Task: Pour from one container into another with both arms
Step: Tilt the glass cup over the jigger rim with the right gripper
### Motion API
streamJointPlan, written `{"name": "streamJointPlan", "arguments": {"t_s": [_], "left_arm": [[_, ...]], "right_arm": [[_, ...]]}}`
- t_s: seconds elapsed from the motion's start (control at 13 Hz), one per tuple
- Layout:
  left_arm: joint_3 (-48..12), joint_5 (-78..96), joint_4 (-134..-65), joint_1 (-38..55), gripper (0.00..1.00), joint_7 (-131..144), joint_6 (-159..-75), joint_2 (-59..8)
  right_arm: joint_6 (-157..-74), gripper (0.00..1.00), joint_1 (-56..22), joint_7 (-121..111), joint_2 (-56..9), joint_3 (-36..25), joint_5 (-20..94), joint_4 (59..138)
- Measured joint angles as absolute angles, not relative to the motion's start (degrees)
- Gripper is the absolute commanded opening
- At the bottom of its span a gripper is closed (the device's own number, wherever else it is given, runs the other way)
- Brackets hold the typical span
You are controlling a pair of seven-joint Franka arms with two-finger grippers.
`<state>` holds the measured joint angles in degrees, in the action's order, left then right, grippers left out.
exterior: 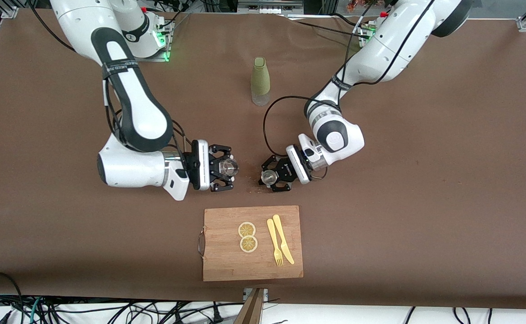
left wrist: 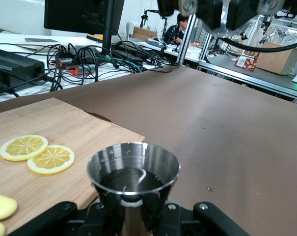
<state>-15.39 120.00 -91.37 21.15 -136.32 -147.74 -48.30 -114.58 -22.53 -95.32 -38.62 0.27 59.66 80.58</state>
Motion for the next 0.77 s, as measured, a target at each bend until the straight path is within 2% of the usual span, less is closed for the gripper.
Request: {"name": "streamJointPlan", "arguments": {"t_s": [0.38,0.77], "left_arm": [[-14.88,122.78,-89.36,23.43,0.00,-135.48,-152.89,-48.90],[-15.09,125.89,-87.57,26.14,0.00,-134.85,-157.55,-48.89]], "right_arm": [[-119.77,0.00,-25.23,-90.60,-38.65,0.27,53.91,80.74],[-125.15,0.00,-26.89,-90.29,-39.72,0.27,53.40,81.09]]}}
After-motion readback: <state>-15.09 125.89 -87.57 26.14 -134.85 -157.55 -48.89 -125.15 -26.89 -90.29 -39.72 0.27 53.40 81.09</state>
